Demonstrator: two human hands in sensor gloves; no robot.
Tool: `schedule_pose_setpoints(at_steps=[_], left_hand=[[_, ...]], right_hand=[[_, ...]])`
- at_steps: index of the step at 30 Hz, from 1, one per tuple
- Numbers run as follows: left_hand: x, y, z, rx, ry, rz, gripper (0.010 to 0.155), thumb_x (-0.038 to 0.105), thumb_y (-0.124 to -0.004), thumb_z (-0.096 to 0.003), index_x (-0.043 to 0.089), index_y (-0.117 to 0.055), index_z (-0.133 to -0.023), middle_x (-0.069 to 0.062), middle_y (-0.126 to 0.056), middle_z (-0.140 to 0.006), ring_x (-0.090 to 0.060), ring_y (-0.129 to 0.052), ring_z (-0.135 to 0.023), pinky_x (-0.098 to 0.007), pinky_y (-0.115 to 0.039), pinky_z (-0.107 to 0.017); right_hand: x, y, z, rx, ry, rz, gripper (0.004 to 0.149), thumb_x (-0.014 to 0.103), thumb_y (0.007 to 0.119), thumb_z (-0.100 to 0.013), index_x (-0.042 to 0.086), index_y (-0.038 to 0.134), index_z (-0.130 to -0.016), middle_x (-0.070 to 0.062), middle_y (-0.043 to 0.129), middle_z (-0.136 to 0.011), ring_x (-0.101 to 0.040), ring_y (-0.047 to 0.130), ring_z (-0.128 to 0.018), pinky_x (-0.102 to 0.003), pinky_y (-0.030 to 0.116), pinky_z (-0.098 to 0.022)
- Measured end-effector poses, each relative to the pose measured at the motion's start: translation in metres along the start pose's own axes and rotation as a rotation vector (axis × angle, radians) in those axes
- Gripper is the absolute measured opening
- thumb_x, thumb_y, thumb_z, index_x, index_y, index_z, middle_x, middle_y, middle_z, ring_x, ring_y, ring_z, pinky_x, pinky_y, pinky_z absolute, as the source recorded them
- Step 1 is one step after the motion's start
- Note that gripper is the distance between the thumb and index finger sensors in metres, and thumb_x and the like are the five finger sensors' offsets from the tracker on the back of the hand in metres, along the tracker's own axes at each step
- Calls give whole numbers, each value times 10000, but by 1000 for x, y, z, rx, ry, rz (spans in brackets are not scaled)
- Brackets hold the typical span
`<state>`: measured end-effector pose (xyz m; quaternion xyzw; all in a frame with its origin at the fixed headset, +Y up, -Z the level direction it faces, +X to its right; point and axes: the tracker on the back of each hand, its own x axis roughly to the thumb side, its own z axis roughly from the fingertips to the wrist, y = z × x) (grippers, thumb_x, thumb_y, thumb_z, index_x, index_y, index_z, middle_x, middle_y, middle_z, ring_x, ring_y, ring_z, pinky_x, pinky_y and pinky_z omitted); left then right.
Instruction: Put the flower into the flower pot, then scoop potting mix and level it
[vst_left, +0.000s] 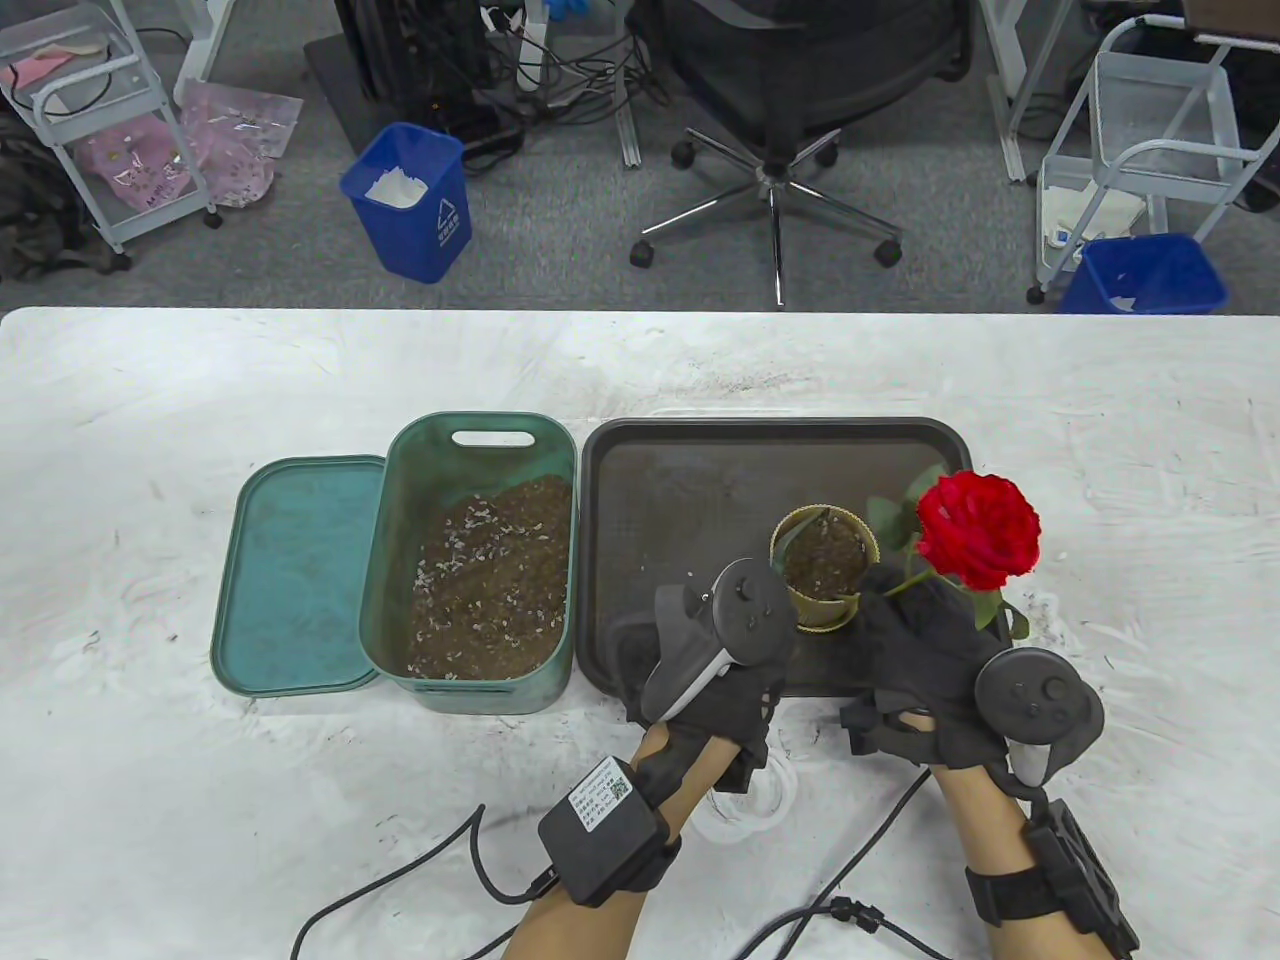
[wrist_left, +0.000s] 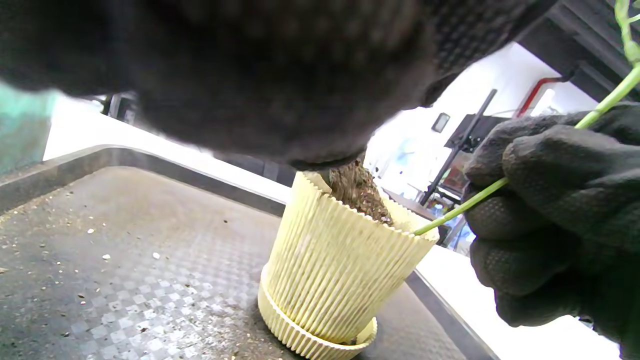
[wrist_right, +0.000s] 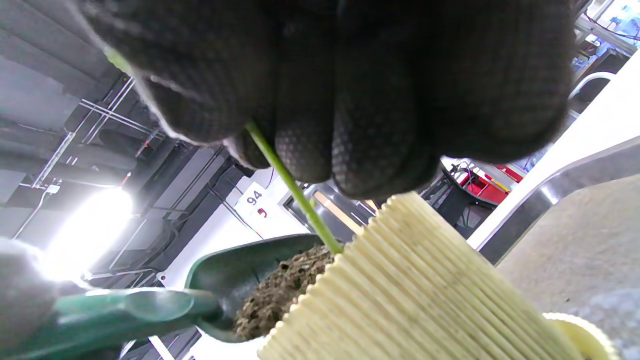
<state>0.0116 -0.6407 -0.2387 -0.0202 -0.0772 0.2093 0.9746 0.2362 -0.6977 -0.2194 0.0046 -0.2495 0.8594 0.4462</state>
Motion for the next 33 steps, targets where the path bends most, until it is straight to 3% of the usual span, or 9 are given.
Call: schedule_pose_setpoints(at_steps=[21, 26, 33], left_hand=[[3, 13, 7, 52, -8, 1, 534, 434, -819, -423, 87, -824, -829, -21, -1025, -550, -99, -1074, -62, -286, -952, -113], [5, 39, 20, 98, -39, 49, 535, 428, -810, -427, 78, -815, -832, -25, -1021, -556, -101, -1075, -67, -289, -951, -114], [-19, 113, 34, 184, 10, -120, 535, 434, -809, -428, 80, -817, -829, -22, -1022, -552, -100, -1079, -69, -286, -953, -116]], right_hand=[[0, 1, 1, -1, -6, 7, 372, 316, 871, -350, 186, 913, -696, -130, 1015, -630, -336, 1049, -391, -497, 933, -270], [0, 1, 1, 3, -16, 15, 373, 316, 871, -349, 186, 914, -696, -128, 1015, -631, -336, 1049, -391, -497, 933, -269], [-1, 1, 1, 6, -13, 12, 373, 315, 871, -350, 186, 913, -697, -130, 1015, -632, -338, 1049, -391, -498, 933, -270]])
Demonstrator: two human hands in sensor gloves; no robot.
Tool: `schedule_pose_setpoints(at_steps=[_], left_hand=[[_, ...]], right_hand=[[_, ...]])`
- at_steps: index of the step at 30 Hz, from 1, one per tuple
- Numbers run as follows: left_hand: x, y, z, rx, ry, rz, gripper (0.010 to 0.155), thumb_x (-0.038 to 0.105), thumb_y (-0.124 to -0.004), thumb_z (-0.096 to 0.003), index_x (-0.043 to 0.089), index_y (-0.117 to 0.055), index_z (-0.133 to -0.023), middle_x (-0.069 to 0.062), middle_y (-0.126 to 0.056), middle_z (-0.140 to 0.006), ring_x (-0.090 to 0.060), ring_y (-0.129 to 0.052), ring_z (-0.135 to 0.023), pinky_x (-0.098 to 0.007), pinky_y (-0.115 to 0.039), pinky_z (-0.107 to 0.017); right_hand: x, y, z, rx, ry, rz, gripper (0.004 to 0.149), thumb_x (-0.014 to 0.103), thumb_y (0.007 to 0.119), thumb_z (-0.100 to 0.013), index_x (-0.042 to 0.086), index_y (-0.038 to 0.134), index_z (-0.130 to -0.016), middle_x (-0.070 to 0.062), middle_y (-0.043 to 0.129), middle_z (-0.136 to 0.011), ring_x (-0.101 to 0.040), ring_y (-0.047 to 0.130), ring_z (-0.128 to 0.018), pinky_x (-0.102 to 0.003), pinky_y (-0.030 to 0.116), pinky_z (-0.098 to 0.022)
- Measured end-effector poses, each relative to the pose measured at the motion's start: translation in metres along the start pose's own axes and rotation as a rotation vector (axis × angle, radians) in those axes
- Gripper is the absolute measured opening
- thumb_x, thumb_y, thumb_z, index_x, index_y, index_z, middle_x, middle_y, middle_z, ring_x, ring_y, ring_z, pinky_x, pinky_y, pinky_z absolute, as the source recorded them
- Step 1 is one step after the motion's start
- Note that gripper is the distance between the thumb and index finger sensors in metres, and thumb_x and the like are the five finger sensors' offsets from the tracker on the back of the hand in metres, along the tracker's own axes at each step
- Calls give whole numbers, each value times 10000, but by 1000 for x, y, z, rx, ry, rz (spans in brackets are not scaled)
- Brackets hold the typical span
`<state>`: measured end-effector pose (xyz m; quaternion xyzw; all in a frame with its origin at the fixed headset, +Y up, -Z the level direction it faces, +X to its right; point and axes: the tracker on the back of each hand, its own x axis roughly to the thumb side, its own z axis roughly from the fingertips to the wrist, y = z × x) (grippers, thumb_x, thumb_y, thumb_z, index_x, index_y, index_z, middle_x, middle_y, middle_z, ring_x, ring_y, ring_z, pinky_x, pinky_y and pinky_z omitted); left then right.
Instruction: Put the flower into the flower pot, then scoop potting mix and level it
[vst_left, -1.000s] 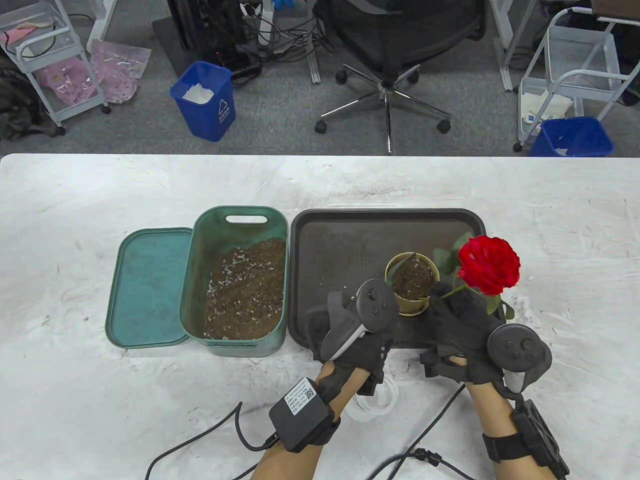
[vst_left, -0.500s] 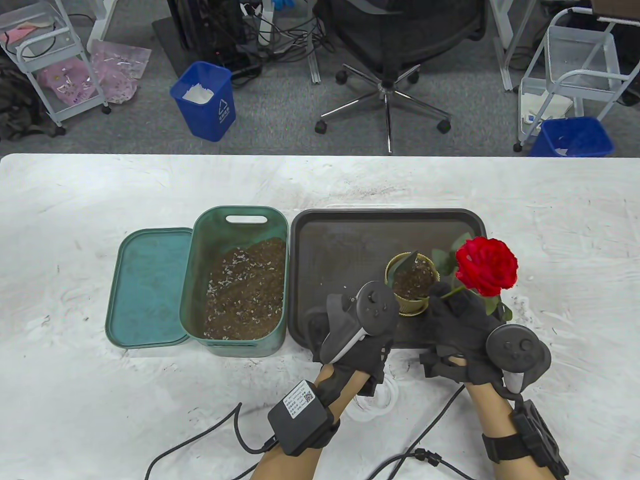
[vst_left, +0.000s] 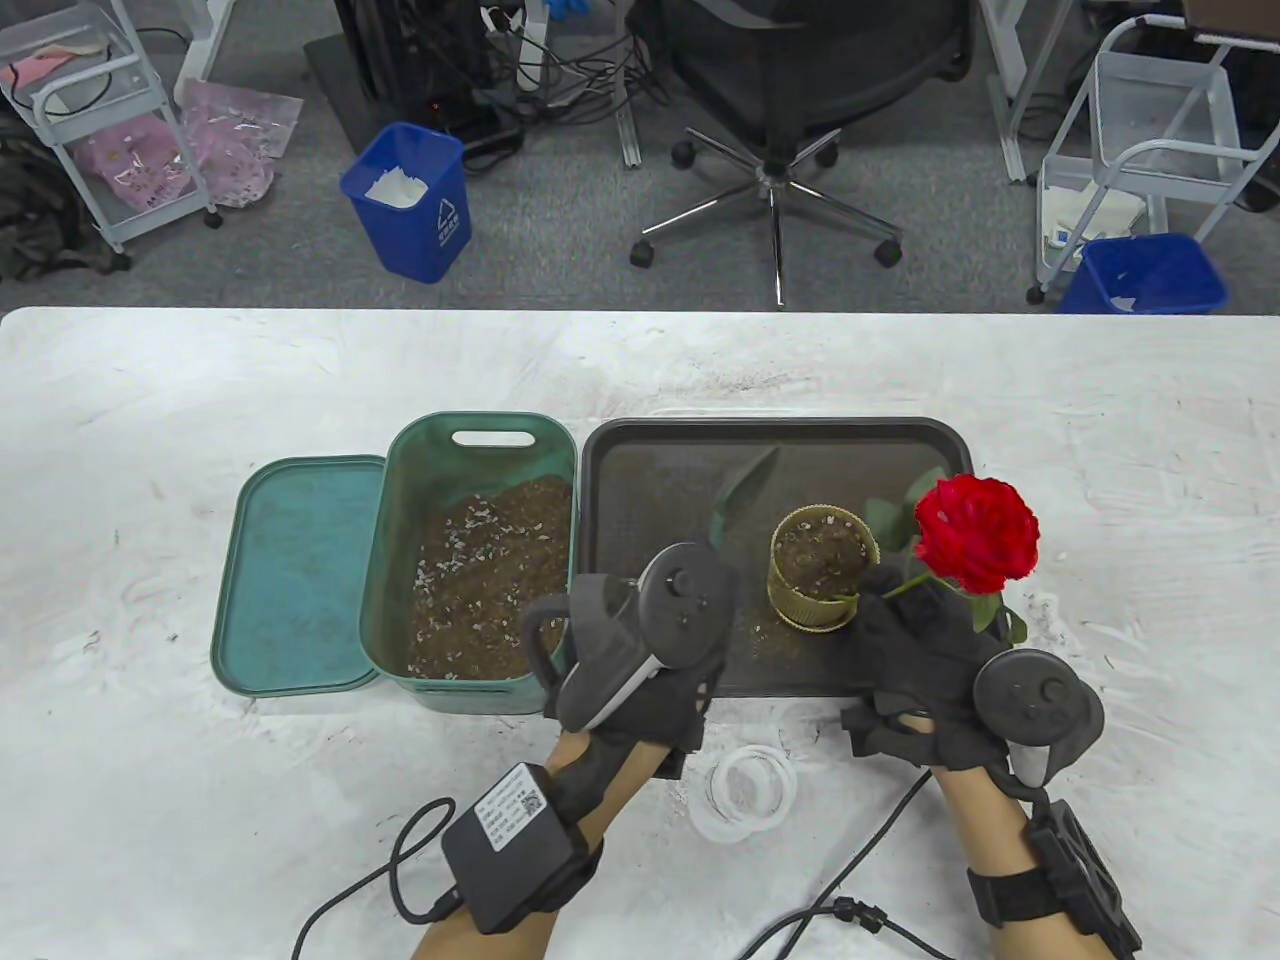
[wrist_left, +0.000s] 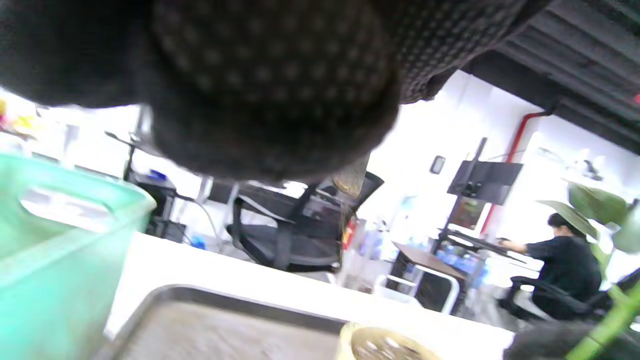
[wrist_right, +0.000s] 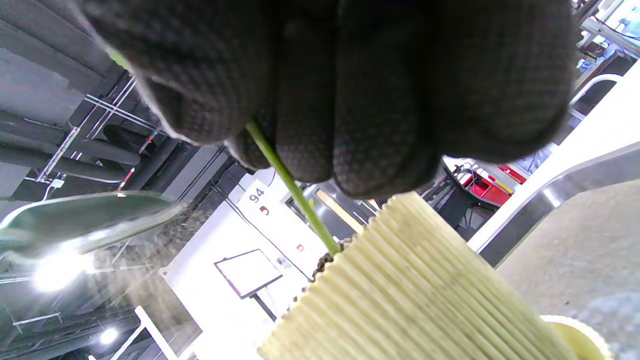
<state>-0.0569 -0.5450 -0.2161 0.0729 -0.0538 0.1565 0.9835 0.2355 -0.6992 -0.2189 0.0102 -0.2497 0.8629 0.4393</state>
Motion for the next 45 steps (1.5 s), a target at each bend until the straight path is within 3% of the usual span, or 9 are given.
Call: schedule_pose_setpoints(at_steps=[7, 12, 16, 23, 31, 37, 45], left_hand=[[-67, 57, -7, -24, 192, -37, 536, 434, -805, -430, 76, -816, -829, -20, -1021, -552, -98, -1081, -70, -284, -954, -116], [-107, 64, -25, -101, 344, 1, 536, 431, -802, -432, 69, -814, -828, -27, -1020, -550, -100, -1085, -72, -288, -956, -114], [-130, 47, -46, -219, 464, -79, 538, 428, -792, -433, 62, -812, -827, -33, -1021, -548, -102, -1097, -79, -288, -963, -117], [-166, 0, -80, -425, 657, -30, 541, 422, -781, -435, 47, -807, -823, -42, -1020, -541, -90, -1104, -77, -282, -969, -109], [-200, -40, -99, -565, 803, 0, 543, 420, -769, -437, 37, -806, -819, -49, -1021, -538, -90, -1114, -80, -279, -975, -107], [-209, -60, -103, -622, 828, 26, 543, 419, -760, -436, 36, -800, -820, -51, -1019, -540, -93, -1116, -84, -280, -975, -107], [-213, -76, -103, -710, 801, 224, 541, 394, -711, -426, 41, -772, -831, -46, -993, -563, -112, -1103, -120, -309, -963, -142]], right_hand=[[1, 1, 0, 2, -2, 4, 374, 315, 872, -349, 186, 913, -697, -130, 1016, -631, -337, 1049, -391, -497, 933, -271], [1, 2, 1, 2, -5, 8, 374, 315, 873, -348, 185, 914, -697, -131, 1016, -631, -338, 1050, -390, -497, 933, -270], [1, 1, 1, 3, -4, 6, 372, 314, 872, -349, 185, 915, -695, -129, 1015, -632, -337, 1050, -391, -497, 933, -270], [0, 0, -1, 1, 10, -2, 373, 314, 872, -349, 185, 913, -697, -130, 1016, -631, -339, 1048, -393, -499, 932, -271], [0, -1, -2, 1, 9, 0, 372, 314, 872, -350, 185, 914, -696, -129, 1015, -632, -338, 1049, -392, -498, 932, -271], [0, -1, -2, 2, 7, -3, 373, 315, 871, -350, 185, 914, -697, -131, 1014, -633, -337, 1049, -392, -498, 932, -270], [1, 0, -1, 2, 3, -1, 373, 316, 871, -350, 186, 913, -697, -128, 1015, -632, -338, 1049, -391, -497, 933, -270]])
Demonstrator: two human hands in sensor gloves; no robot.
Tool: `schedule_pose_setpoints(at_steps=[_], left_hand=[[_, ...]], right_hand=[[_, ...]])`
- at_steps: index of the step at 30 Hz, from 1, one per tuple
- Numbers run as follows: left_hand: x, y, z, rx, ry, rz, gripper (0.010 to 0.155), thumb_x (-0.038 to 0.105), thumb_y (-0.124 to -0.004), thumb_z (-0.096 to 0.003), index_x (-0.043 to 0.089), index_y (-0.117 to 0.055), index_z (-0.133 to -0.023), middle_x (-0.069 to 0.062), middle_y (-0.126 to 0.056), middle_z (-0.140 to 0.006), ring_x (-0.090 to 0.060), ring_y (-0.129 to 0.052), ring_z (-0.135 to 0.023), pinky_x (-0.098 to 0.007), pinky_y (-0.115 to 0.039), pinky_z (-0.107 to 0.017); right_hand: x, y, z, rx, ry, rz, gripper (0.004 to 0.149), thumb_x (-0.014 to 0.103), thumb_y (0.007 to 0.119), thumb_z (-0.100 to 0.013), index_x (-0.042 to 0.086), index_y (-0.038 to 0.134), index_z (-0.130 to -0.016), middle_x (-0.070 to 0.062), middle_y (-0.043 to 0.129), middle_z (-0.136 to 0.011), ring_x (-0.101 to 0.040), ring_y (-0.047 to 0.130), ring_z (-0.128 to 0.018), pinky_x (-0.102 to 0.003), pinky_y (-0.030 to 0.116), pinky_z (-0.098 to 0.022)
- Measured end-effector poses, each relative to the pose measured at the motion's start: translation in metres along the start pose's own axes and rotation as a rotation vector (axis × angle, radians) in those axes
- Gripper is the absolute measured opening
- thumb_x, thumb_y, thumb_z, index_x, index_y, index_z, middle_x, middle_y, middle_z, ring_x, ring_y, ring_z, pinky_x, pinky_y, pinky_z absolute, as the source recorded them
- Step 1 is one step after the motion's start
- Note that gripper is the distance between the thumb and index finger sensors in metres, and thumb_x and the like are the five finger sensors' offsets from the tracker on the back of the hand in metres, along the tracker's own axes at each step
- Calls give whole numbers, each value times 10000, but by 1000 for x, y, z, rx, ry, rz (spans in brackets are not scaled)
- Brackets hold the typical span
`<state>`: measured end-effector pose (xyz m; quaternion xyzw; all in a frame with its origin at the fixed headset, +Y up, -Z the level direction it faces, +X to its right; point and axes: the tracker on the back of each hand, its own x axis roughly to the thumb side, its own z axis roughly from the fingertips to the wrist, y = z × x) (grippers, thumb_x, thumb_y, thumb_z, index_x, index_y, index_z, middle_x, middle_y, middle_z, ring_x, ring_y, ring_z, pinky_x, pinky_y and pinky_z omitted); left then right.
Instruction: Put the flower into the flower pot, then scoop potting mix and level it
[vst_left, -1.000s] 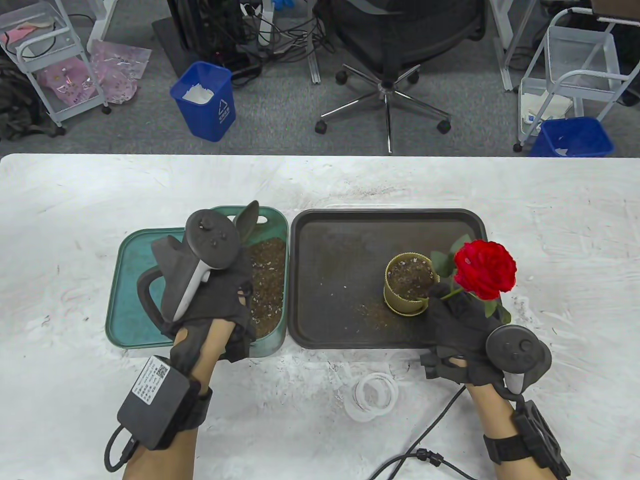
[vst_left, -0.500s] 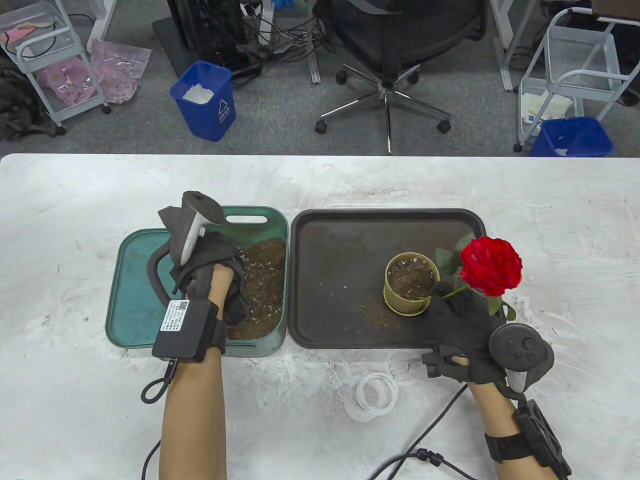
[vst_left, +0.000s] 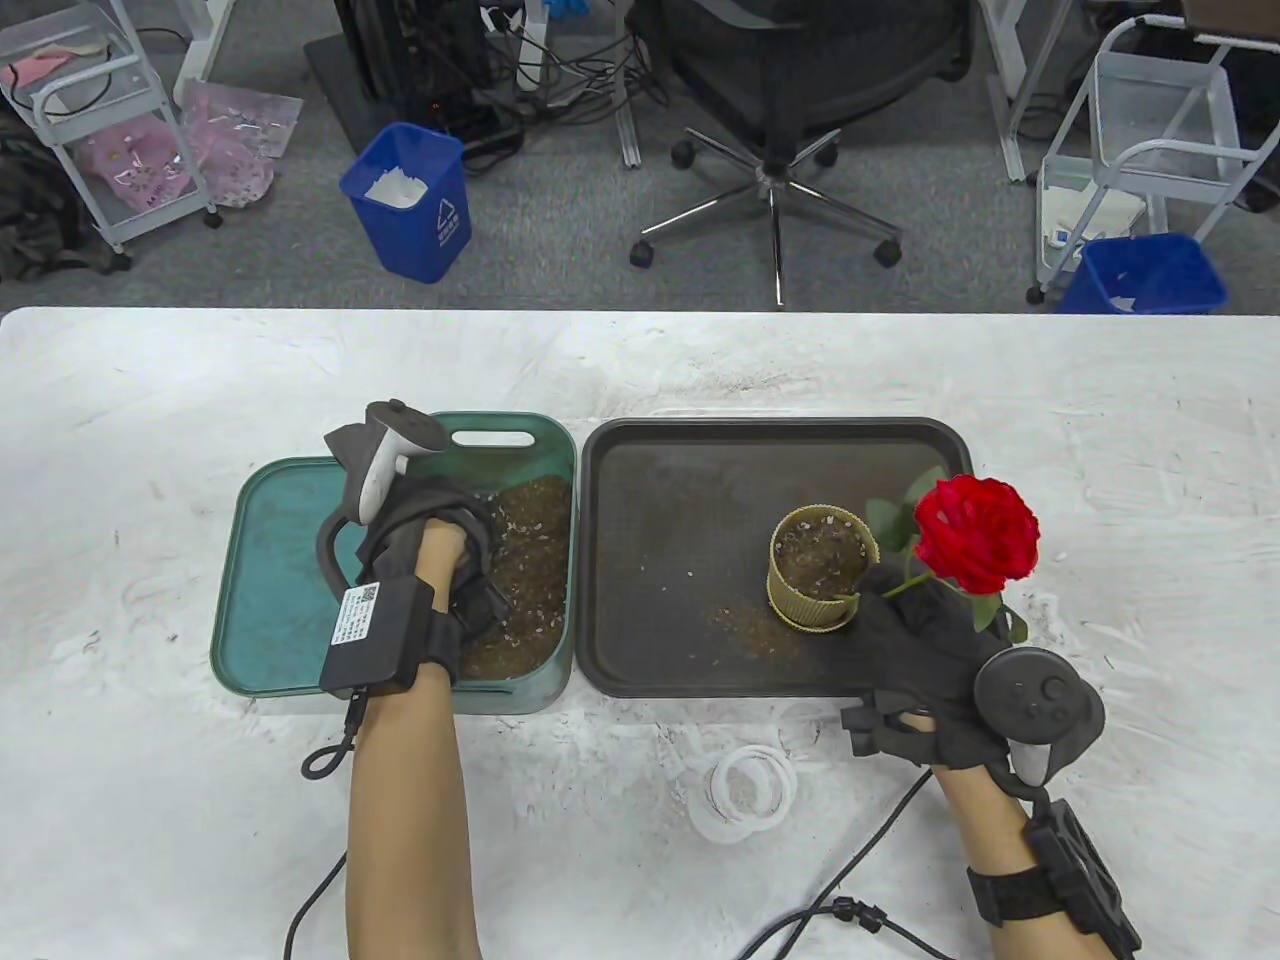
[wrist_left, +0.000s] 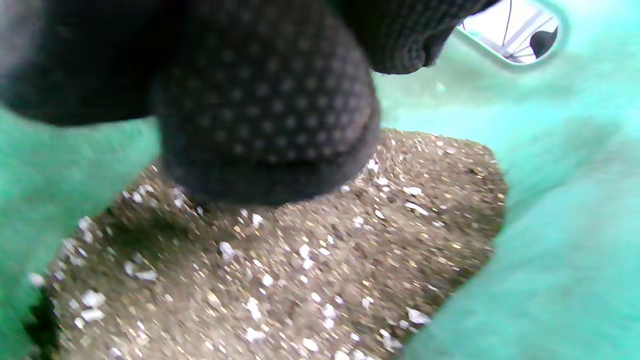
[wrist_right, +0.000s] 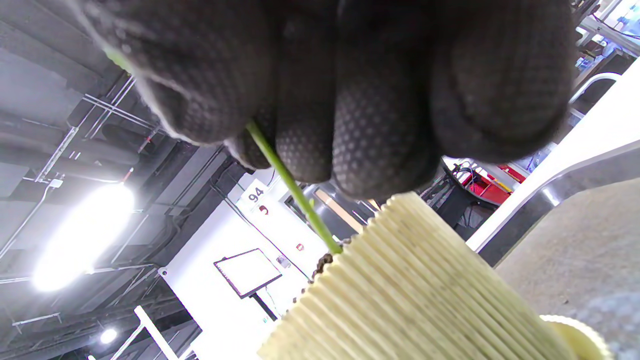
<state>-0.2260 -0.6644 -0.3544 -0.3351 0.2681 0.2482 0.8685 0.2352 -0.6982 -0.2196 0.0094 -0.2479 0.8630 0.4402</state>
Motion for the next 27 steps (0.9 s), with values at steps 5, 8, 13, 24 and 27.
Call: schedule_pose_setpoints(at_steps=[5, 8, 13, 24, 27], left_hand=[[3, -5, -5, -50, -17, 53, 542, 387, -694, -417, 47, -768, -833, -40, -988, -564, -113, -1101, -126, -314, -962, -147], [5, -8, -5, -81, -28, 78, 543, 385, -690, -416, 46, -767, -834, -39, -987, -560, -108, -1098, -123, -311, -961, -148], [5, -10, -5, -116, -49, 127, 542, 386, -687, -411, 55, -775, -830, -33, -990, -549, -100, -1092, -114, -307, -960, -146], [1, -12, -2, -185, -114, 243, 540, 386, -682, -412, 60, -778, -832, -32, -989, -550, -97, -1088, -115, -302, -959, -149], [-3, -11, 1, -196, -128, 275, 543, 387, -680, -414, 55, -774, -833, -32, -988, -550, -90, -1088, -114, -296, -960, -148]], right_hand=[[0, 0, 0, 1, -1, 0, 371, 315, 871, -350, 187, 914, -695, -129, 1015, -632, -337, 1049, -392, -497, 933, -271], [0, 1, 0, 0, 0, -1, 372, 315, 871, -350, 186, 914, -696, -130, 1015, -632, -337, 1050, -391, -497, 932, -270], [1, 1, 1, 3, -6, 2, 372, 315, 872, -349, 187, 914, -696, -129, 1015, -632, -336, 1050, -390, -496, 933, -270], [1, 1, 1, 5, -6, -1, 372, 315, 872, -349, 186, 914, -696, -128, 1015, -633, -337, 1049, -391, -497, 933, -269], [1, 2, 1, 5, -6, -1, 372, 315, 872, -348, 186, 915, -695, -129, 1016, -632, -336, 1049, -391, -496, 933, -270]])
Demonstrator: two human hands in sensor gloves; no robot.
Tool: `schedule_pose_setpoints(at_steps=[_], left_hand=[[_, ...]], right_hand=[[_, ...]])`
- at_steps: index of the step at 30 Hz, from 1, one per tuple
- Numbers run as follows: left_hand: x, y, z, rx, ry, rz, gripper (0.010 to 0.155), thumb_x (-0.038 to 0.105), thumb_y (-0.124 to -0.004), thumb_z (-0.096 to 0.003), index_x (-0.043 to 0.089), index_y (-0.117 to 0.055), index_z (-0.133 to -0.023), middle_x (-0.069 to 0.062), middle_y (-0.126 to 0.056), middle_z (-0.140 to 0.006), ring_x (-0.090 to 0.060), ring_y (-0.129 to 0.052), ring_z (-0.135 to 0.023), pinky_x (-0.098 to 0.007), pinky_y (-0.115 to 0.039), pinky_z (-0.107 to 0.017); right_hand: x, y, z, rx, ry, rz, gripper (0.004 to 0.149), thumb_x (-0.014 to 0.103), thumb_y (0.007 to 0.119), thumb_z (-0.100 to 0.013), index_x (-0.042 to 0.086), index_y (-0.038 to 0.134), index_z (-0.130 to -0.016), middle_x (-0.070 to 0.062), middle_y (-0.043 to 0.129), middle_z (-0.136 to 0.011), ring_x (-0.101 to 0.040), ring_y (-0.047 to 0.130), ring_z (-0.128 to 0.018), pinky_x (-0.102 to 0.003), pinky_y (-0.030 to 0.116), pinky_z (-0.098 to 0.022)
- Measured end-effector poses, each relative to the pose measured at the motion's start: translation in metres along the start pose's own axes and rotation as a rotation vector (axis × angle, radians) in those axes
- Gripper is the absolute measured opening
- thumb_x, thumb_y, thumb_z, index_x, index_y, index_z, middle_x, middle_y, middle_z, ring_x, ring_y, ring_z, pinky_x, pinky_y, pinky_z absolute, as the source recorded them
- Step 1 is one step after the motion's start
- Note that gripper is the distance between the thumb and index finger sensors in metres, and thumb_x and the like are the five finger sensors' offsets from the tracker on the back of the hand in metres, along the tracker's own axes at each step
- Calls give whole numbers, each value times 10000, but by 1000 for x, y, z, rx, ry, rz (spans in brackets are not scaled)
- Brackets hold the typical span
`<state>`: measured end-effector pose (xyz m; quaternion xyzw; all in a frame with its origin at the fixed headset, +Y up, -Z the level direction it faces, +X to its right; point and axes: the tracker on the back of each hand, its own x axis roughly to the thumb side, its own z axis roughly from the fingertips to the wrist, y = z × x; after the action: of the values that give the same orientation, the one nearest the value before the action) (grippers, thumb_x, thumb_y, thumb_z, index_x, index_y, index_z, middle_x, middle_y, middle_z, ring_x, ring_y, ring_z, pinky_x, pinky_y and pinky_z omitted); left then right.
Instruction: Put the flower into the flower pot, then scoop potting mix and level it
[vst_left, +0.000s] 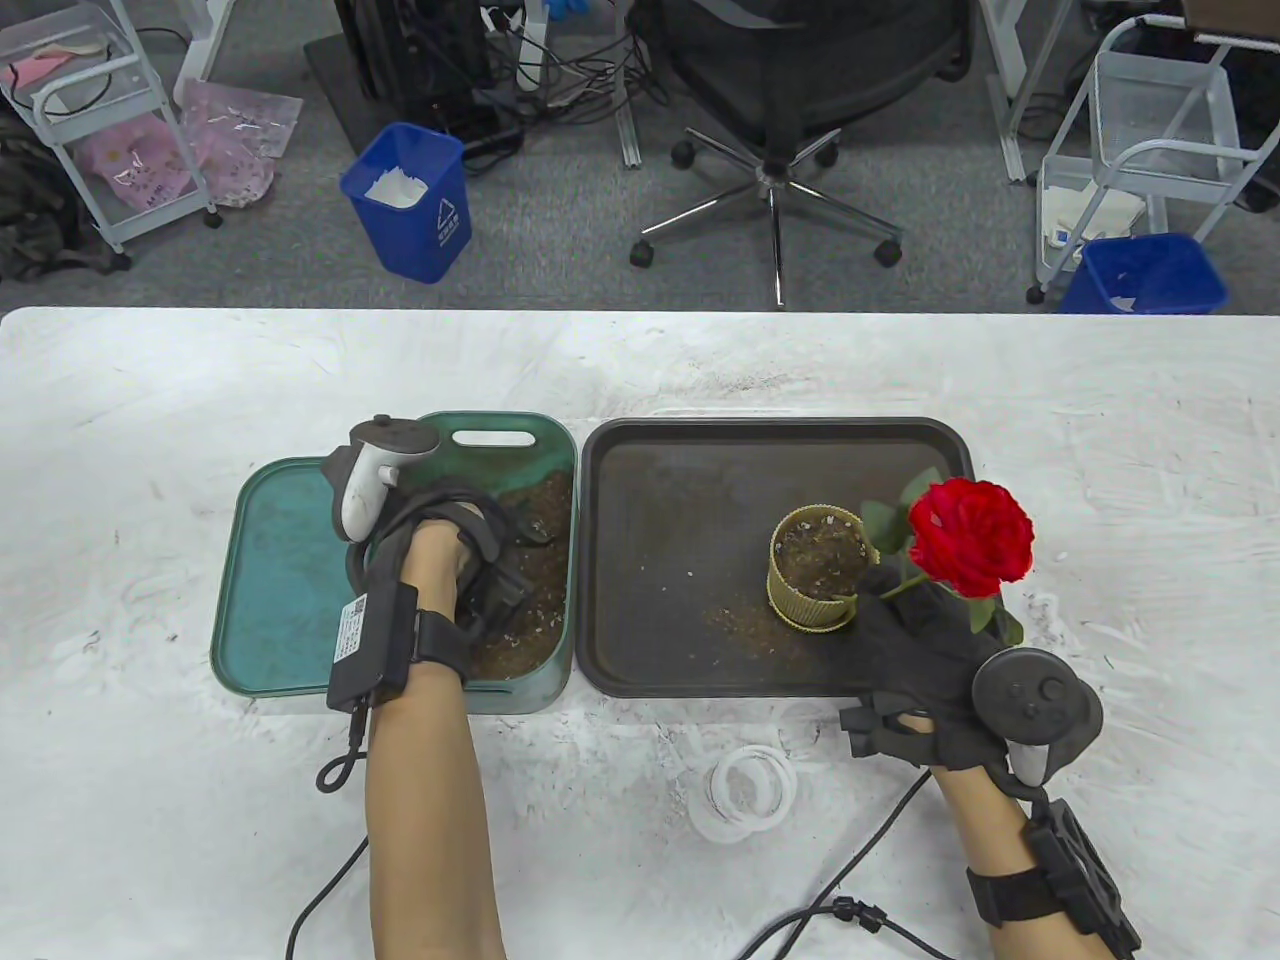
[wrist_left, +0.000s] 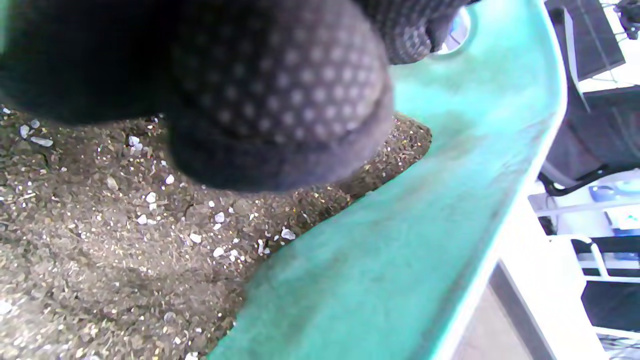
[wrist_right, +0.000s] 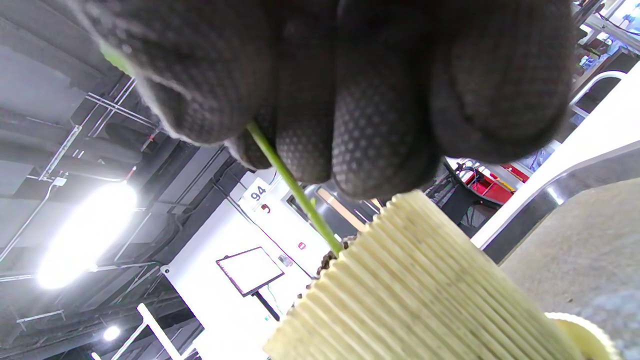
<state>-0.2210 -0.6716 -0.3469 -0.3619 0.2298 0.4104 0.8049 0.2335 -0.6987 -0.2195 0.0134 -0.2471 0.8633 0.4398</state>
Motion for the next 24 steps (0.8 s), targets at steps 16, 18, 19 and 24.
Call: schedule_pose_setpoints(at_steps=[16, 18, 19, 24], left_hand=[[-31, 10, 37, -82, -136, 260, 543, 392, -656, -426, 50, -742, -839, -16, -974, -572, -73, -1107, -144, -280, -979, -165], [-34, 14, 44, -70, -145, 274, 543, 392, -655, -428, 51, -739, -842, -12, -973, -575, -74, -1108, -148, -280, -979, -168], [-35, 16, 47, -67, -152, 279, 543, 393, -654, -430, 51, -736, -844, -14, -971, -578, -74, -1108, -150, -279, -979, -171], [-42, 25, 64, -46, -188, 304, 543, 396, -654, -434, 53, -733, -848, -13, -969, -584, -75, -1109, -156, -279, -979, -176]], right_hand=[[0, 1, 1, 1, -3, 0, 373, 315, 872, -349, 185, 914, -696, -128, 1016, -632, -337, 1049, -391, -496, 933, -269], [1, 1, 1, 1, -2, -2, 373, 315, 872, -349, 187, 913, -696, -130, 1015, -633, -337, 1050, -390, -496, 933, -270], [1, 1, 1, 1, -2, -2, 372, 315, 872, -349, 187, 914, -695, -129, 1015, -633, -336, 1049, -392, -496, 933, -270], [1, 1, 1, 2, -2, -2, 372, 315, 872, -349, 186, 915, -695, -130, 1015, -632, -337, 1049, -391, -496, 933, -270]])
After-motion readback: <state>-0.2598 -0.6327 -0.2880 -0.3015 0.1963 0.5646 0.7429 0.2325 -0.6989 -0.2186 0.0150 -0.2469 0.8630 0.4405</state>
